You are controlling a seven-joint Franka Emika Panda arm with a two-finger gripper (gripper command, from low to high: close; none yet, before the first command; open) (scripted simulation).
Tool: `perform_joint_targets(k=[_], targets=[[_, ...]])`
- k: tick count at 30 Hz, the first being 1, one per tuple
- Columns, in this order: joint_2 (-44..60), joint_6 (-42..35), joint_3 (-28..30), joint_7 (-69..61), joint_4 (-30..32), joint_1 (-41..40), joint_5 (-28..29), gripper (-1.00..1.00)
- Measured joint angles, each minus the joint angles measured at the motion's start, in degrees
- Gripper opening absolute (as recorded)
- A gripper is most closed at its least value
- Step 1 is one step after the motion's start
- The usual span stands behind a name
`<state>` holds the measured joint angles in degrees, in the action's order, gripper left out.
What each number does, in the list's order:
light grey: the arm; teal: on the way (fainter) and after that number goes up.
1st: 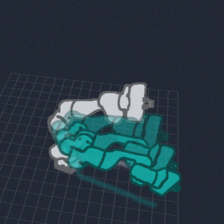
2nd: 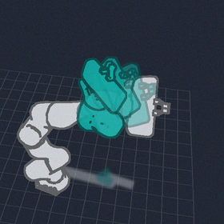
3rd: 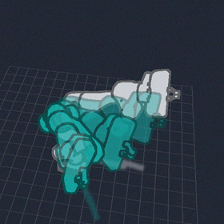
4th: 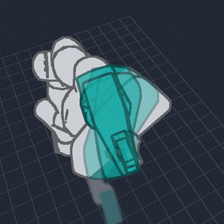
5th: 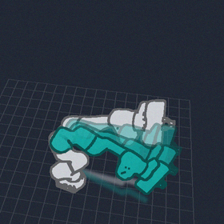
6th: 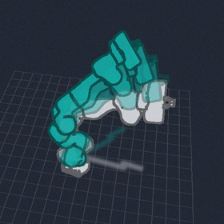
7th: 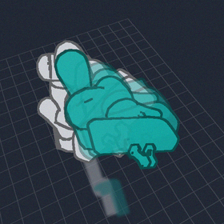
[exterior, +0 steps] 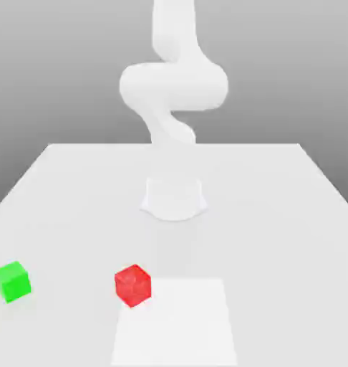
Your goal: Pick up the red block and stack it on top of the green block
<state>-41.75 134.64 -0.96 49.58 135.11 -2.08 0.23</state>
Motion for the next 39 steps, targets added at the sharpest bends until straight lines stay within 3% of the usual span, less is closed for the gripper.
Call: perform_joint_targets(k=[17, 24, 25, 32, 39], targets=[[36.08, 24.49, -2.0, 30.37, 26.95, -12.67, 0.0, 0.0], [51.27, 37.0, -0.67, 33.54, 26.96, -12.56, 1.34, 0.0], [53.09, 38.56, -0.27, 33.7, 26.73, -12.22, 1.59, -1.0], [53.43, 38.93, -0.25, 33.88, 26.68, -12.24, 1.79, -1.0], [40.58, 27.88, -1.0, 32.27, 28.48, -12.46, -0.34, -1.0]])
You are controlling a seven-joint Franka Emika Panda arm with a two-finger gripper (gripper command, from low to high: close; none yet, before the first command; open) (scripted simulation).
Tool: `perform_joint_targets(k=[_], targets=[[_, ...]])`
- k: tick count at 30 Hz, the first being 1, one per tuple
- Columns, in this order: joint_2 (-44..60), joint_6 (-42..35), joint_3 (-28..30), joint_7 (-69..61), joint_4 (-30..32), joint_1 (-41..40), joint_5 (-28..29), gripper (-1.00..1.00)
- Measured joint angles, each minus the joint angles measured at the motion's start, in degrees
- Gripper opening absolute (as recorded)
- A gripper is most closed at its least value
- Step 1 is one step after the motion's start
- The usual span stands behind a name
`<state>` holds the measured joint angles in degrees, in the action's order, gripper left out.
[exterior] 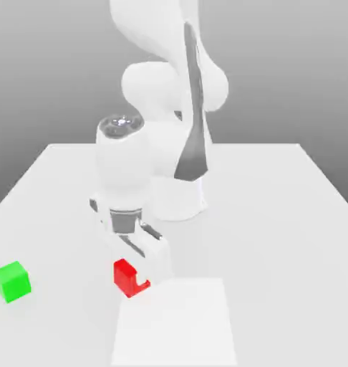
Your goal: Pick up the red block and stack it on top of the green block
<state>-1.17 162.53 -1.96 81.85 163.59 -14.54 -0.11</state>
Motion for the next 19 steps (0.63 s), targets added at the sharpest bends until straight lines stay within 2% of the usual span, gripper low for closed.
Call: perform_joint_targets(k=[11, 16, 17, 19], targets=[[4.34, -11.83, 10.84, -26.97, -16.06, -20.63, -1.3, -1.0], [13.44, -4.76, 9.57, -31.46, -17.94, -22.25, -4.25, -1.0], [14.74, -3.55, 9.26, -31.83, -18.02, -22.47, -4.72, 1.0], [14.74, -3.55, 9.26, -31.83, -18.02, -22.47, -4.72, 1.0]])
